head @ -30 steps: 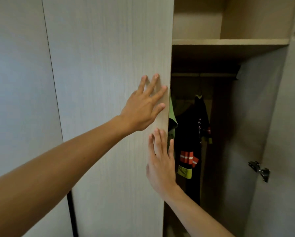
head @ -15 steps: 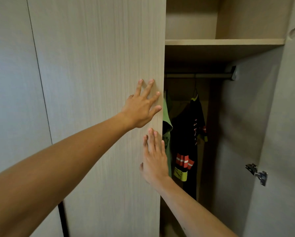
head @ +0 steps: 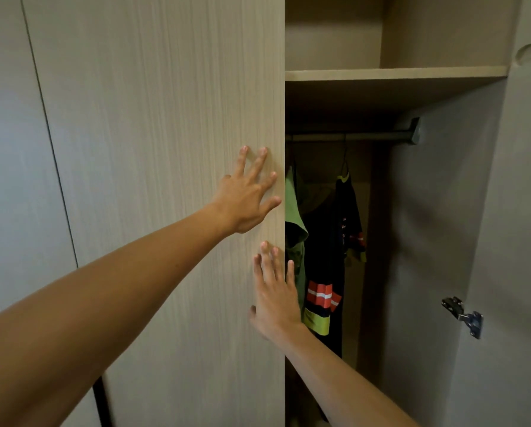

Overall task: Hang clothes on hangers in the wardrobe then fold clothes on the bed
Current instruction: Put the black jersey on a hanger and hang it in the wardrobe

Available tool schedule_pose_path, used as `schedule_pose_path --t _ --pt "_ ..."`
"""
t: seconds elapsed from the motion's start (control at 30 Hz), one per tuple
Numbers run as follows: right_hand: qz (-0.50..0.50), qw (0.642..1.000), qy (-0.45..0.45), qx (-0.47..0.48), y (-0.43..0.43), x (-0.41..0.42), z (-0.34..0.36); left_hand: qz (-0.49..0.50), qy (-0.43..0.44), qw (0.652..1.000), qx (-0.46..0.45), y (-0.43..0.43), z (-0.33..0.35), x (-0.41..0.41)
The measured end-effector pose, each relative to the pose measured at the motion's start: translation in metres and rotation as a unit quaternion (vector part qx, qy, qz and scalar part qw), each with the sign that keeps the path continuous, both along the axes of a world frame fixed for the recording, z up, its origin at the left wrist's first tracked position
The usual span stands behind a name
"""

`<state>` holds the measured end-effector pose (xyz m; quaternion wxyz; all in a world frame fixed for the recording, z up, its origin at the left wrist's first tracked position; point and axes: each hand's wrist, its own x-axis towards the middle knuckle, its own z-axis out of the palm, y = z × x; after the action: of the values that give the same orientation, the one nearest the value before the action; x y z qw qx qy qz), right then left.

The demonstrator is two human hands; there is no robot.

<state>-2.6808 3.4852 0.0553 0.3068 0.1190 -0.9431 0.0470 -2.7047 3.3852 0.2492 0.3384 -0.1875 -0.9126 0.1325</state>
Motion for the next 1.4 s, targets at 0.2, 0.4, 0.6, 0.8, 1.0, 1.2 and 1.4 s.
schedule_pose_path --t 0.2,0.4,0.6,0.8,1.0,1.2,1.4 --pt "0.039 0.998 -0.029 -0.038 0.023 0.014 0.019 0.035 -0.04 0.998 -0.027 0.007 0.011 0.01" --pt "-0.018 0.984 -0.001 -0.178 0.135 0.085 0.057 0.021 -0.135 0.989 0.049 0.059 0.025 0.034" --pt "-0.159 0.925 0.195 -0.285 0.269 0.2 0.076 -0.235 -0.133 0.955 0.121 0.187 0.01 0.109" --pt "-0.35 0.809 0.425 -0.205 0.36 0.326 0.087 -0.431 -0.106 0.894 0.063 0.296 0.009 0.202" --pt "-0.371 0.804 0.243 -0.396 0.411 0.373 0.08 -0.536 -0.063 0.841 0.041 0.345 0.017 0.266" --pt "-0.345 0.825 0.148 -0.422 0.411 0.369 0.074 -0.568 -0.026 0.822 0.031 0.36 0.018 0.292" --pt "-0.32 0.828 0.252 -0.385 0.392 0.367 0.067 -0.613 0.071 0.786 0.028 0.358 0.03 0.312"
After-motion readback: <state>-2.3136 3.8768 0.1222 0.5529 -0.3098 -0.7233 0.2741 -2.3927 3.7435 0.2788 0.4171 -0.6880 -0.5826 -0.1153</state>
